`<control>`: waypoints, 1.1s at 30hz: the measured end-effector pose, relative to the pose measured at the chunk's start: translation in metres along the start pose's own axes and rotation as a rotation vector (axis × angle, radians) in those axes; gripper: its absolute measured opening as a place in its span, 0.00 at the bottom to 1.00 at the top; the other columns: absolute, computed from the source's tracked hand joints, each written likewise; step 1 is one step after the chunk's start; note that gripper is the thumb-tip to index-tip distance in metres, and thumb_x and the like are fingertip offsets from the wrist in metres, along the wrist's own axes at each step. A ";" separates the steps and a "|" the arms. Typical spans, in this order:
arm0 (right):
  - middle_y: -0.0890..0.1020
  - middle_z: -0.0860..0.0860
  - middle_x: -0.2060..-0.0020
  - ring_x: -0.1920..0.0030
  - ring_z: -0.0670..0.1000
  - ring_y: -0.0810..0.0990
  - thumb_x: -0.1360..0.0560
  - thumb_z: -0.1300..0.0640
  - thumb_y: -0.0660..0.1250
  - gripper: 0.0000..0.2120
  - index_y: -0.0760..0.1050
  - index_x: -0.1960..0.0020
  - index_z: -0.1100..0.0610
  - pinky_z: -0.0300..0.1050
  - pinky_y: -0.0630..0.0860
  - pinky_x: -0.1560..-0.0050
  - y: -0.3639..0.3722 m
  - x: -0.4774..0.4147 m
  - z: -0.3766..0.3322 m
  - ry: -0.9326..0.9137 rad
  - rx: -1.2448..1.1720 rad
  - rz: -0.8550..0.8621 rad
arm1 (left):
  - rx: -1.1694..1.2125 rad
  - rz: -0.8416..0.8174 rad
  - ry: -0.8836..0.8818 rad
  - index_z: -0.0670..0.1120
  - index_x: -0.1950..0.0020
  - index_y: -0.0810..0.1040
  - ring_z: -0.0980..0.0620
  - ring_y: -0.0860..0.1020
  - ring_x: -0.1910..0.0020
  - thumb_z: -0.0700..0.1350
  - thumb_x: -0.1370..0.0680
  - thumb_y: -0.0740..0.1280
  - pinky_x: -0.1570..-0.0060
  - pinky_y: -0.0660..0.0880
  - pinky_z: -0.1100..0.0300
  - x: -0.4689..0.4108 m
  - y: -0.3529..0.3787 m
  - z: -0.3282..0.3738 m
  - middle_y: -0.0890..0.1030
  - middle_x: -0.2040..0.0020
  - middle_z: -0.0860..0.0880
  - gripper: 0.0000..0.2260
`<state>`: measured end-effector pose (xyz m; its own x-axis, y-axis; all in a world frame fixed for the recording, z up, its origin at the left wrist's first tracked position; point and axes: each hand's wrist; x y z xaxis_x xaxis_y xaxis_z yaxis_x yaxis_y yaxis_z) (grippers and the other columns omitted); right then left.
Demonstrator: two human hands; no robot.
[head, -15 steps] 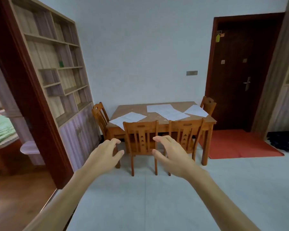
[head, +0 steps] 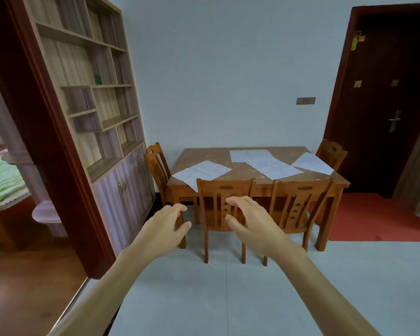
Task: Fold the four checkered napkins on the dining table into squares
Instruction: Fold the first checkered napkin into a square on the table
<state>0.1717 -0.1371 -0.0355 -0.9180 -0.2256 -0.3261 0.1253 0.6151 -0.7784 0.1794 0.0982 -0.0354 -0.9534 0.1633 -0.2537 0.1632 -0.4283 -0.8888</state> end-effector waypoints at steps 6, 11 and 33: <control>0.67 0.43 0.30 0.31 0.44 0.68 0.21 0.42 0.61 0.26 0.62 0.26 0.47 0.41 0.69 0.35 0.043 -0.083 0.003 0.028 0.002 -0.025 | 0.014 -0.050 -0.004 0.51 0.27 0.68 0.53 0.76 0.37 0.55 0.20 0.63 0.40 0.73 0.59 -0.070 0.004 -0.060 0.76 0.34 0.50 0.22; 0.66 0.43 0.28 0.30 0.45 0.66 0.22 0.41 0.62 0.28 0.60 0.25 0.47 0.40 0.67 0.36 0.077 -0.151 0.014 0.061 -0.007 -0.052 | 0.015 -0.086 -0.017 0.51 0.27 0.68 0.53 0.74 0.35 0.55 0.19 0.62 0.39 0.71 0.60 -0.118 0.019 -0.106 0.75 0.34 0.51 0.21; 0.68 0.45 0.30 0.32 0.47 0.68 0.22 0.47 0.64 0.24 0.64 0.27 0.49 0.42 0.68 0.35 0.189 -0.522 0.151 0.097 -0.127 -0.072 | 0.037 -0.129 -0.088 0.50 0.28 0.69 0.54 0.75 0.38 0.54 0.19 0.62 0.38 0.72 0.58 -0.462 0.094 -0.265 0.75 0.35 0.51 0.20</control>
<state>0.7312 -0.0166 -0.0934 -0.9557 -0.2024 -0.2136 0.0148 0.6920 -0.7218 0.7021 0.2186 -0.1027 -0.9846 0.1417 -0.1023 0.0297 -0.4413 -0.8969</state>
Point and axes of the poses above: each hand's wrist, its own x-axis away from the middle knuckle, its own y-axis out of the palm, z = x × y
